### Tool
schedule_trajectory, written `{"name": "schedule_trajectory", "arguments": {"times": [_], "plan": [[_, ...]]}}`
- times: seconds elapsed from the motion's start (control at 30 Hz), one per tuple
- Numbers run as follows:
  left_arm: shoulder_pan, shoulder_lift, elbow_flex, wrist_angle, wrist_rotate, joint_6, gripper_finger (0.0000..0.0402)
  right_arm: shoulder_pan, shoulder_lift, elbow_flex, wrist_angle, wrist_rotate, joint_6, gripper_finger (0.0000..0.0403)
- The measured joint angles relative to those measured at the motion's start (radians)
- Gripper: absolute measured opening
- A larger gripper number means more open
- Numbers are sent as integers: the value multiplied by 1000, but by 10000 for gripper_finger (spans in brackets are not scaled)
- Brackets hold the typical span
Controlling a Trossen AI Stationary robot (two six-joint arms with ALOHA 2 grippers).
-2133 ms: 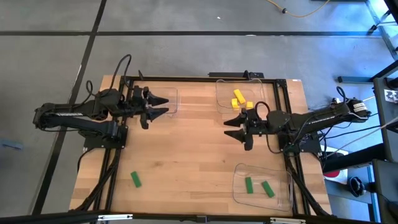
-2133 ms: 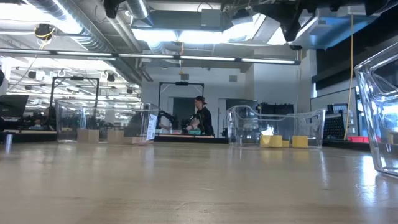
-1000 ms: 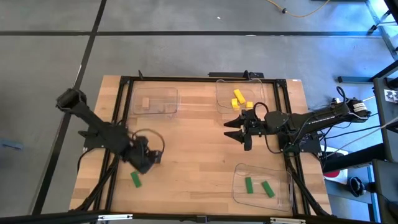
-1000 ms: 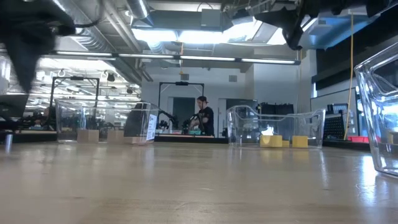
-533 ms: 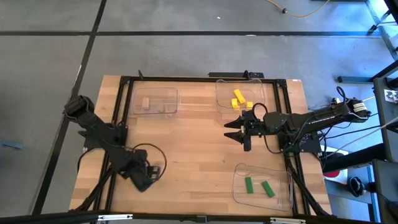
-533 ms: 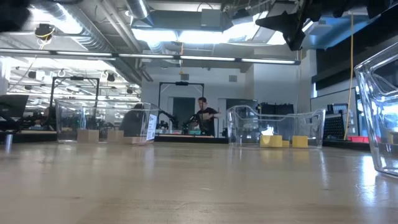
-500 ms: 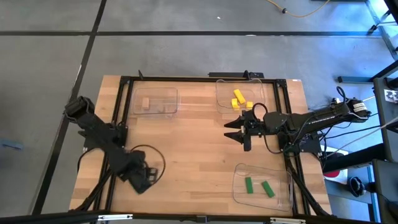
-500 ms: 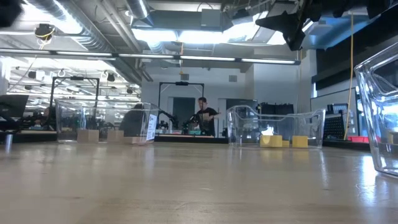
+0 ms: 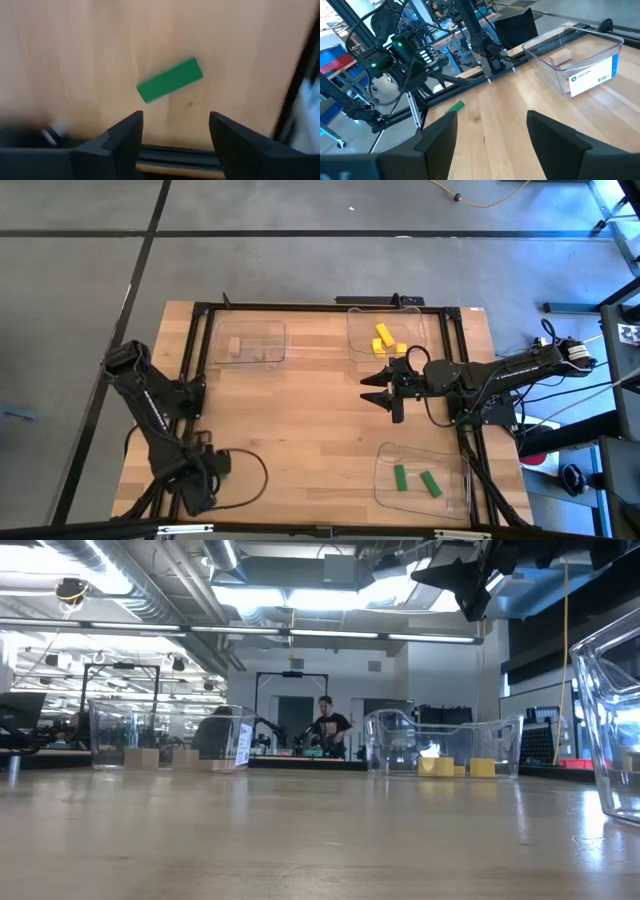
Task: Sort & place blocks by color
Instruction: Put the green block into the bottom transparent bin
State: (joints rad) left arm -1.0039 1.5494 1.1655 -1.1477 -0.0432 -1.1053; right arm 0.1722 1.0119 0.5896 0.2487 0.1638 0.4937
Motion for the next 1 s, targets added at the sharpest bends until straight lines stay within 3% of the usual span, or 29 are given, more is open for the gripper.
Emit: {"name": "schedule_trajectory", "arguments": {"times": [0.1, 0.2, 0.43, 0.73, 1.0], "plan": [[14, -1, -18, -4, -1, 315, 220, 0, 0, 0, 0, 0, 1, 242], [23, 0, -48, 16, -2, 526, 220, 0, 0, 0, 0, 0, 1, 242], [22, -1, -132, 179, -50, 846, 220, 0, 0, 0, -6, 1, 20, 242], [21, -1, -255, 271, -29, 948, 220, 0, 0, 0, -66, 4, 105, 242], [6, -1, -339, 410, -37, 1067, 220, 0, 1, 0, -76, 79, 134, 242]]}}
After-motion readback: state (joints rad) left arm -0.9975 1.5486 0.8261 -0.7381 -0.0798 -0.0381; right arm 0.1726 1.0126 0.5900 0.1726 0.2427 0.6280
